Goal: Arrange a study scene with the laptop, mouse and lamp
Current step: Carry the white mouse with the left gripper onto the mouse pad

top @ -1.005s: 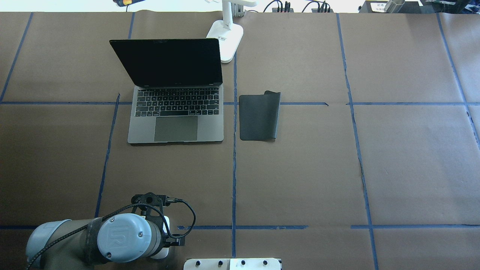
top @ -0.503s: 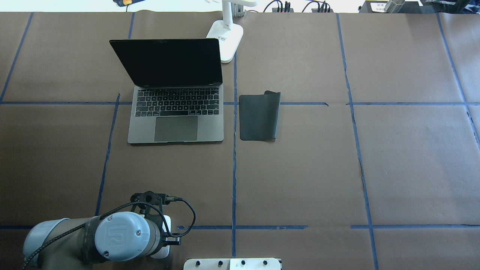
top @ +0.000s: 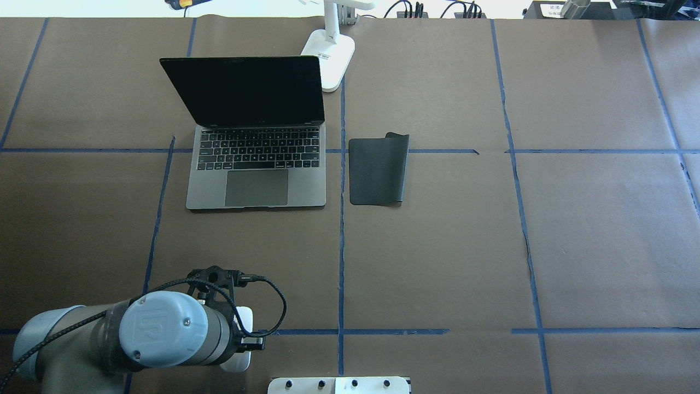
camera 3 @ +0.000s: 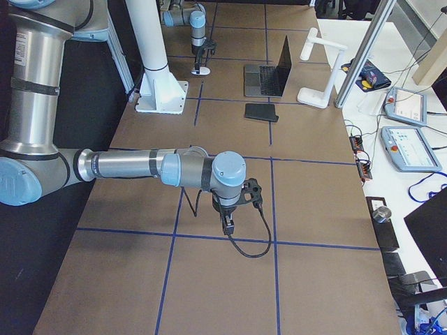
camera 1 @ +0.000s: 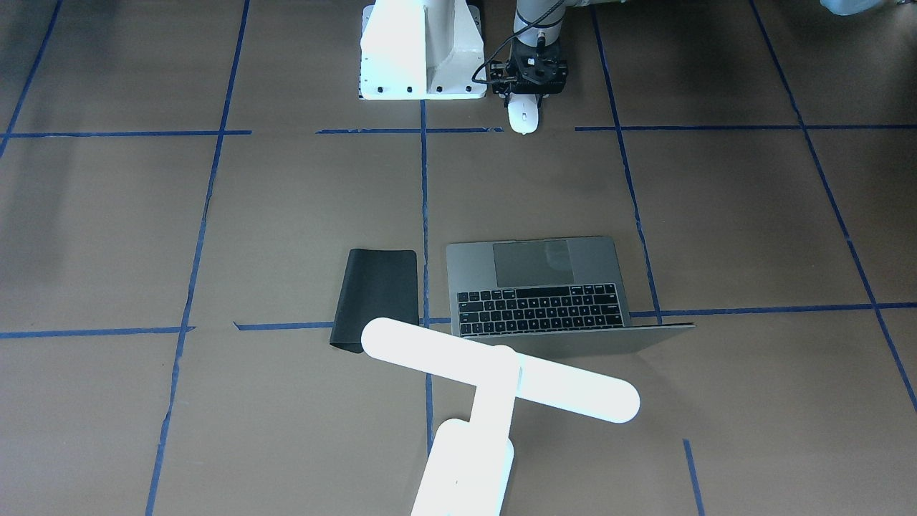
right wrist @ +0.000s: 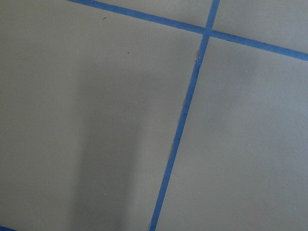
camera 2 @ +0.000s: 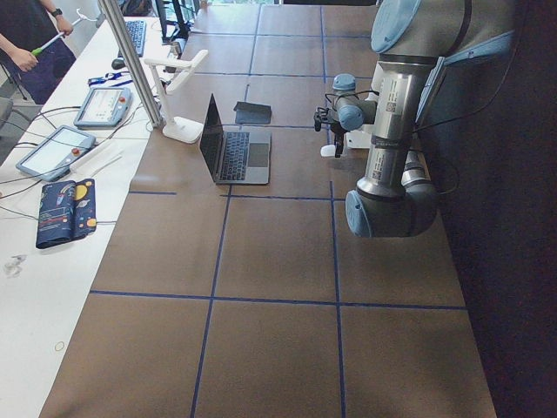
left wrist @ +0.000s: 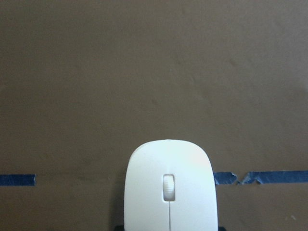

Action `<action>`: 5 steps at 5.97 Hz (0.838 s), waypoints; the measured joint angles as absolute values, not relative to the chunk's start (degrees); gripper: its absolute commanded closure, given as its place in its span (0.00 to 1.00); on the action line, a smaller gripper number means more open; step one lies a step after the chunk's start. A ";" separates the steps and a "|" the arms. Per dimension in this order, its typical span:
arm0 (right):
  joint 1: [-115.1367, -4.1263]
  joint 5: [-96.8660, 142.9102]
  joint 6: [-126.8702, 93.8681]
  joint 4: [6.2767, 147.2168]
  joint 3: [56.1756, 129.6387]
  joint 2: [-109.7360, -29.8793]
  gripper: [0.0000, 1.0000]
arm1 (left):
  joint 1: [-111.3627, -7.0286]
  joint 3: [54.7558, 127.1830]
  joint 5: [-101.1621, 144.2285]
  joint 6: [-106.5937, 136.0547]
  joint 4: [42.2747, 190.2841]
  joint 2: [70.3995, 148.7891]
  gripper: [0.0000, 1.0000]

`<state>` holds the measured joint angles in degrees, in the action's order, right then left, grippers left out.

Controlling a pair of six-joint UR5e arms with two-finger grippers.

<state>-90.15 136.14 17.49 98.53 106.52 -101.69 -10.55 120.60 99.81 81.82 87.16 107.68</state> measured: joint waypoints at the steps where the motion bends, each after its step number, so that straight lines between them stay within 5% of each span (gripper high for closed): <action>1: -90.12 136.14 17.49 98.52 106.51 -101.69 0.00 | -12.15 120.04 100.39 80.64 86.76 110.99 0.95; 3: -90.09 135.98 17.49 98.53 106.42 -101.69 0.00 | -17.11 113.29 101.01 76.67 86.84 120.81 0.95; 5: -90.01 135.95 17.49 98.53 106.36 -101.69 0.00 | -22.35 98.85 102.36 73.73 88.04 134.75 0.95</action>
<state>-90.01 135.95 17.49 98.53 106.36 -101.69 -22.35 98.85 102.36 73.73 88.04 134.75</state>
